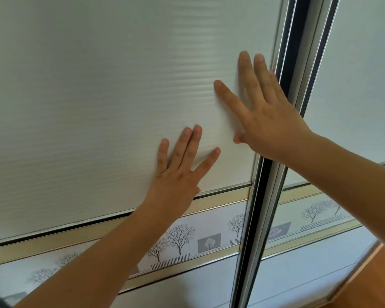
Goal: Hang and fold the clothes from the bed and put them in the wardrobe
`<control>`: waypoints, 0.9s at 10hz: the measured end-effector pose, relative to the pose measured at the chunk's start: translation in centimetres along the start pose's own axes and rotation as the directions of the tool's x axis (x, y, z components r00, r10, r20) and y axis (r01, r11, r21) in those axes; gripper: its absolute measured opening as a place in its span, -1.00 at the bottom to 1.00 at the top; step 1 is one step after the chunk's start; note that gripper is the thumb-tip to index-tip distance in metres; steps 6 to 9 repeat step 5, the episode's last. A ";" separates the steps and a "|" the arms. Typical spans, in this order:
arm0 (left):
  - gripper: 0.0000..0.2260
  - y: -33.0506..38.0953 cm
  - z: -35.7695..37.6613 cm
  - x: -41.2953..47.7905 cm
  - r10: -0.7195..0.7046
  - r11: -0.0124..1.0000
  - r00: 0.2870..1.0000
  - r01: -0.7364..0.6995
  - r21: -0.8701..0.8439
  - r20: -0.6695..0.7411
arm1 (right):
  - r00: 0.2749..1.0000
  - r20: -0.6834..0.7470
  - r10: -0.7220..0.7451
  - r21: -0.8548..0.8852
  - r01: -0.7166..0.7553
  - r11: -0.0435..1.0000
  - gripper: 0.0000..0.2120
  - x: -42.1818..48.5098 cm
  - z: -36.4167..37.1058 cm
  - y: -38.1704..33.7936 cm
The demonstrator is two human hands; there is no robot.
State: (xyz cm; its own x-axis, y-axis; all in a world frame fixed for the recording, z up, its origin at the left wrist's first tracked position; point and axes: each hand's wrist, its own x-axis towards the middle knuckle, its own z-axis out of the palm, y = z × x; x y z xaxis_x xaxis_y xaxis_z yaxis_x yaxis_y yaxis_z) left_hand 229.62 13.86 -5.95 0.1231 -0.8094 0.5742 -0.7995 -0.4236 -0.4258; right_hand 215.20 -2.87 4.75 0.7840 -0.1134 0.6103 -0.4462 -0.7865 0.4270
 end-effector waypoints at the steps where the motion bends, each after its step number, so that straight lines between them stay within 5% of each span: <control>1: -0.04 -0.5 -0.6 -0.3 0.056 0.997 0.998 -0.055 -0.053 0.007 | 0.999 0.027 0.017 0.051 -0.018 0.999 0.13 -0.4 -0.2 -0.1; 3: -0.37 -1.3 -1.7 -3.3 0.043 0.847 0.999 -0.037 -0.530 -0.001 | 0.997 -0.036 0.067 0.370 -0.049 0.928 -0.35 -3.5 -0.6 -1.9; 4: -0.50 -2.5 -2.3 -5.8 -0.026 0.691 0.967 0.200 -0.695 0.252 | 0.992 0.032 0.125 0.498 -0.124 0.858 -0.58 -6.2 -0.8 -3.1; 5: -0.61 -5.2 -2.0 -7.4 -0.007 0.648 0.936 0.273 -0.711 0.353 | 0.928 0.318 0.192 0.439 -0.324 0.838 -0.62 -8.1 -0.9 -4.6; 9: -0.61 -5.2 -2.0 -7.4 -0.007 0.648 0.936 0.273 -0.711 0.353 | 0.928 0.318 0.192 0.439 -0.324 0.838 -0.62 -8.1 -0.9 -4.6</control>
